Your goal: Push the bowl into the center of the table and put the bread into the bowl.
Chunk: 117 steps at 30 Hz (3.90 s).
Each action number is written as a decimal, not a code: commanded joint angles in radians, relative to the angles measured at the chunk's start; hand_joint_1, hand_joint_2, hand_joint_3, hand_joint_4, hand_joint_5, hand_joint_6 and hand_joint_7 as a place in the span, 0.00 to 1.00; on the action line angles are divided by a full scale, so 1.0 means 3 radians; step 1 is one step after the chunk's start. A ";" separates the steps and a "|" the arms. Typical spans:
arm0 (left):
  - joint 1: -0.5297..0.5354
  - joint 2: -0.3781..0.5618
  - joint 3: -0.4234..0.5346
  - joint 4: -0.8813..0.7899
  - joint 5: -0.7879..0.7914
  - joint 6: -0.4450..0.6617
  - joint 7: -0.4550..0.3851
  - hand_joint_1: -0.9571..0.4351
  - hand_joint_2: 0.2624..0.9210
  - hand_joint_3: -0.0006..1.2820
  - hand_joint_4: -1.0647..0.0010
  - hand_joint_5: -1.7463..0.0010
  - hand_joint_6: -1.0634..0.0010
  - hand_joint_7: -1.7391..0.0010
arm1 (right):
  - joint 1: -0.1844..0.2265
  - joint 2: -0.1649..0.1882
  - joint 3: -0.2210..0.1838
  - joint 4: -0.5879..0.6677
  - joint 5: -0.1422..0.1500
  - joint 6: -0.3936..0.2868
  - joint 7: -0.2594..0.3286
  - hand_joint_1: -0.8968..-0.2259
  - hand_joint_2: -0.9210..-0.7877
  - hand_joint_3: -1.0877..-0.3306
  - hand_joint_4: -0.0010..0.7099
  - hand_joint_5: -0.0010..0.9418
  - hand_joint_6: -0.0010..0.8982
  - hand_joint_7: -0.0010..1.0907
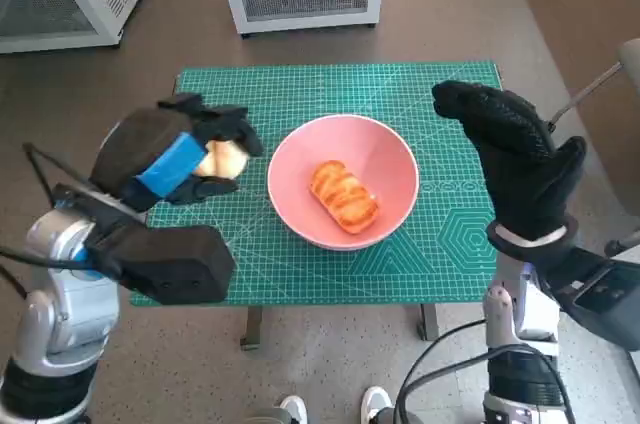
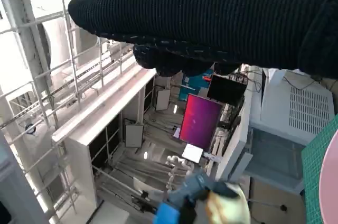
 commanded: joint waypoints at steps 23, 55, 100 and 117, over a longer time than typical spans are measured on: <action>-0.1117 -0.0792 -0.0920 0.1879 0.0090 -0.0720 0.0166 0.69 1.00 0.06 0.34 0.35 0.44 0.30 | 0.0088 -0.0029 -0.0043 0.0019 -0.0032 -0.0034 0.0005 0.80 0.00 0.67 0.81 0.13 0.17 0.89; -0.0743 -0.0699 -0.0775 0.1689 0.0003 -0.0622 0.0065 0.39 1.00 0.02 0.89 1.00 0.86 0.84 | 0.0052 0.0014 -0.0008 0.0067 -0.0047 -0.0065 -0.0061 0.79 0.00 0.67 0.79 0.17 0.20 0.85; 0.0190 -0.1406 0.0809 0.1540 -0.2517 -0.2589 0.0734 0.26 1.00 0.32 0.80 0.97 1.00 0.61 | -0.0264 0.0029 0.0061 -0.0150 -0.0342 0.0072 -0.0444 0.80 0.00 0.74 0.55 0.04 0.11 0.67; 0.0166 -0.1429 0.0818 0.1617 -0.2768 -0.2690 0.0603 0.22 1.00 0.32 0.84 1.00 0.96 0.70 | -0.0328 -0.0012 0.0118 -0.0209 -0.0377 0.0104 -0.0434 0.78 0.00 0.78 0.54 0.02 0.09 0.69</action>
